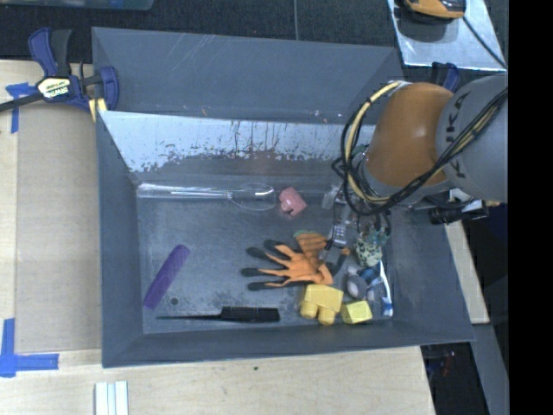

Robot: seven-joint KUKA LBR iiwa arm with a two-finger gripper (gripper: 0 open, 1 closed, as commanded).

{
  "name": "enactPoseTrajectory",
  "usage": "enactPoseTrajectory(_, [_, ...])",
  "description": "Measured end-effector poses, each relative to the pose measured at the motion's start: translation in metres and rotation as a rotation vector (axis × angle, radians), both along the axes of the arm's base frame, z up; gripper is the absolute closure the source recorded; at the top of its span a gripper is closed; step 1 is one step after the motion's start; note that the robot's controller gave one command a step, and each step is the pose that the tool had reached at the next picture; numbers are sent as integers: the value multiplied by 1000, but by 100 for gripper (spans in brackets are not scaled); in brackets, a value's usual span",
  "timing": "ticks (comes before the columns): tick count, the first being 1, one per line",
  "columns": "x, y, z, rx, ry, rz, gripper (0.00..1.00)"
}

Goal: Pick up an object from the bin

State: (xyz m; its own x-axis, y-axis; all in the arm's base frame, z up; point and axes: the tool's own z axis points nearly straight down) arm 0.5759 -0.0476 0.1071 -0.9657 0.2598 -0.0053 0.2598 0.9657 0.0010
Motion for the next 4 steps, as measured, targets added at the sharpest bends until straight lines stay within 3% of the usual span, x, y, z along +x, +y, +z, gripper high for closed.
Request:
enactPoseTrajectory(1, [1,1,-36,1,-8,-252,0])
enactPoseTrajectory(2, [-2,2,-35,1,-8,-234,100])
enactPoseTrajectory(3, [-2,2,-34,1,-8,-233,100])
enactPoseTrajectory(4, [-4,2,9,1,-3,-232,100])
